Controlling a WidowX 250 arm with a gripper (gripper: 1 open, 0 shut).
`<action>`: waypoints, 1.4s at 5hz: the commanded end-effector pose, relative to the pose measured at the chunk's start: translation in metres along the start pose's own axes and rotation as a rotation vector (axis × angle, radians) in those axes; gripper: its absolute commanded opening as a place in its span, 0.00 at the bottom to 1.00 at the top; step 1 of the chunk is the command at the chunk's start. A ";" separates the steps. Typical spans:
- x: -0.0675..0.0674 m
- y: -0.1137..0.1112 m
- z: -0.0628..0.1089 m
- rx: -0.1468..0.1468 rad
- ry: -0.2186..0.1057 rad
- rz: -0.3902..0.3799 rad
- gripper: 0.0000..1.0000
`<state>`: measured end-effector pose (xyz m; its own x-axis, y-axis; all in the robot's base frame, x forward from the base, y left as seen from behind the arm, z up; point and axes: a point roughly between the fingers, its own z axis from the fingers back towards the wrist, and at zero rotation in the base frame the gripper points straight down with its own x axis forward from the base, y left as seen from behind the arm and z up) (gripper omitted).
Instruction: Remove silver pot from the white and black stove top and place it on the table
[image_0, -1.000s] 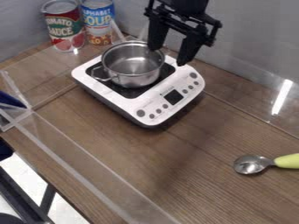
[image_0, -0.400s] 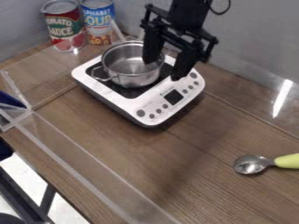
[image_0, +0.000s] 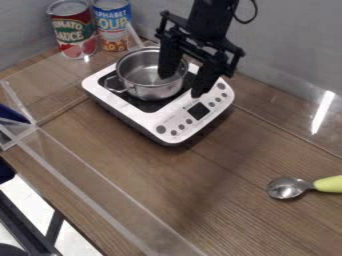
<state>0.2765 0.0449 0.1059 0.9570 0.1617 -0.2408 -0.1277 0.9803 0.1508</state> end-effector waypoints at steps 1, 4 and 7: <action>-0.006 0.001 0.033 -0.007 -0.092 -0.002 1.00; -0.002 0.001 0.032 -0.009 -0.096 -0.002 1.00; 0.000 0.008 0.023 0.002 -0.075 0.046 1.00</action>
<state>0.2781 0.0446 0.1193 0.9620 0.1879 -0.1980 -0.1587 0.9752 0.1546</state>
